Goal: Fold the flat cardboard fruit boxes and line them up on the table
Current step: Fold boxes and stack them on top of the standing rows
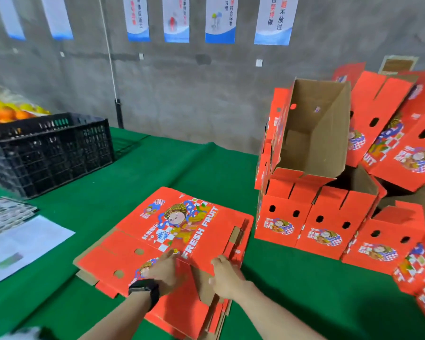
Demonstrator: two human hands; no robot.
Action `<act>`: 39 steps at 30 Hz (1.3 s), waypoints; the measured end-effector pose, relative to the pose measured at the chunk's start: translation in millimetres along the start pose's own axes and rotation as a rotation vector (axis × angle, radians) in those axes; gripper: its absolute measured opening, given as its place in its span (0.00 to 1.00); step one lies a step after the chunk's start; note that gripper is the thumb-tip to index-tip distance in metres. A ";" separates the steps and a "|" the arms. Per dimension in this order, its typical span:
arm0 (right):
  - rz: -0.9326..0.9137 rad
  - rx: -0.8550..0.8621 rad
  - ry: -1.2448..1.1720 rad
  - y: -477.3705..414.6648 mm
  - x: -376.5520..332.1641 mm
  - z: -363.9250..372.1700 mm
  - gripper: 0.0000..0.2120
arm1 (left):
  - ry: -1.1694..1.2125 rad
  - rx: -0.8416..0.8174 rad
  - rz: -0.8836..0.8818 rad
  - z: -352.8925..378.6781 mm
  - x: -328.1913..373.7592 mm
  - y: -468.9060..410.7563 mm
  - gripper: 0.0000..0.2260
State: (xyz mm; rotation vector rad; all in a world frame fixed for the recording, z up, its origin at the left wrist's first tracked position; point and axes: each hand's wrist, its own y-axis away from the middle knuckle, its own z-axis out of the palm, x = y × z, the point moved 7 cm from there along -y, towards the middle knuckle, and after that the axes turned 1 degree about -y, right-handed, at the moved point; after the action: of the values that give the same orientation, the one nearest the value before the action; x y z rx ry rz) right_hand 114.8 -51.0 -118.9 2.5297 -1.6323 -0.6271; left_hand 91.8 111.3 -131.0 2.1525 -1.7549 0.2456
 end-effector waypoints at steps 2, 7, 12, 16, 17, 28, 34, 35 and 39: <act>0.064 -0.013 -0.036 -10.1 10.1 5.6 0.29 | -0.136 -0.116 0.097 31.6 5.0 3.1 0.39; 0.226 -0.030 -0.256 -28.1 37.2 14.8 0.44 | -0.170 -0.177 0.236 57.2 -5.4 13.2 0.56; 0.256 0.007 -0.268 -35.0 39.0 17.0 0.30 | -0.113 -0.147 0.106 41.5 1.9 13.0 0.50; 0.241 0.081 -0.084 -30.1 29.3 -0.7 0.38 | -0.155 0.002 -0.064 29.2 24.5 6.2 0.38; 0.217 0.126 -0.063 -28.5 23.1 -8.2 0.40 | -0.165 0.026 -0.057 25.0 29.5 3.8 0.36; -0.196 0.261 -0.641 5.7 -20.8 -96.3 0.25 | -0.172 0.271 0.176 -103.3 31.9 -23.8 0.25; -0.329 0.402 -0.129 26.5 -0.8 -130.4 0.30 | -0.296 0.327 0.315 -175.7 70.1 4.1 0.17; -0.361 0.384 -0.058 30.6 -1.7 -128.3 0.31 | -0.315 0.331 0.337 -185.0 78.8 12.5 0.16; -0.404 0.296 0.089 56.4 8.4 -111.3 0.32 | -0.297 0.381 0.353 -216.2 110.4 48.0 0.11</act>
State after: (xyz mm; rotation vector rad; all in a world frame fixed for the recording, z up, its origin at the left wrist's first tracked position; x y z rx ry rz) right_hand 110.5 -100.9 -4.3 3.0872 -1.2736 -0.3028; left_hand 87.7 83.5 114.9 2.2006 -2.4306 0.3933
